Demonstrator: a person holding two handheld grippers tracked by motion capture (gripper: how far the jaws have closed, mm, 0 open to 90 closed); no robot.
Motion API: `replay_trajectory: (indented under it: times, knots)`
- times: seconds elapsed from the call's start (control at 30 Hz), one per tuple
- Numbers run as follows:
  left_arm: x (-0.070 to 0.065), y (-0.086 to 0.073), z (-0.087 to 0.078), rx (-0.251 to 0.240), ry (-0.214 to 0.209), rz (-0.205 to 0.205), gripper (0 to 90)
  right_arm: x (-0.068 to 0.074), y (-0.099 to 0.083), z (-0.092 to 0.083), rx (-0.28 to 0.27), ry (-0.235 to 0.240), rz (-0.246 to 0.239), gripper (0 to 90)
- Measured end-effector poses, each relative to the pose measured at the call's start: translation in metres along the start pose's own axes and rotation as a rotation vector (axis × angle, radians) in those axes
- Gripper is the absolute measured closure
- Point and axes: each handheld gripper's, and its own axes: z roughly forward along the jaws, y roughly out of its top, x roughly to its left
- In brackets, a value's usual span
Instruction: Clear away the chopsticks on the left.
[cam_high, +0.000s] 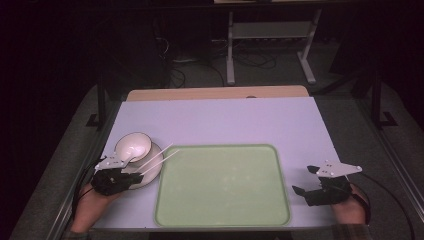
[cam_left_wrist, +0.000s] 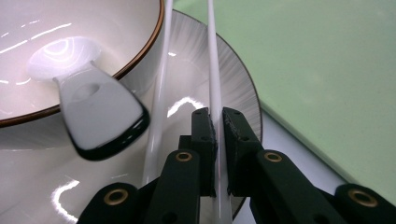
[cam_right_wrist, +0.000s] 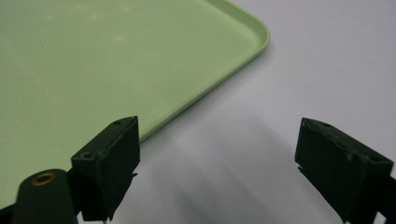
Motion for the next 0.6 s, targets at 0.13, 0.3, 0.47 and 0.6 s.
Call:
replay_trajectory:
  times: [0.13,0.3,0.47,0.6]
  knots:
    - [-0.0012,0.0015,-0.0014,-0.008,0.007,0.004,83.4,0.0001,0.0003,0.0002,0.002,0.000,-0.003,13.1]
    - [-0.0028,0.0037,-0.0057,-0.042,0.007,-0.004,83.6,-0.0003,-0.0001,-0.0002,0.001,-0.002,-0.001,13.1]
    - [-0.0067,0.0066,-0.0078,-0.063,-0.002,-0.002,83.6,0.0001,0.0003,-0.0004,-0.001,-0.001,-0.001,13.1]
    - [-0.0103,0.0096,-0.0082,-0.079,-0.012,-0.002,83.6,0.0000,0.0005,-0.0005,-0.001,-0.003,-0.003,13.1]
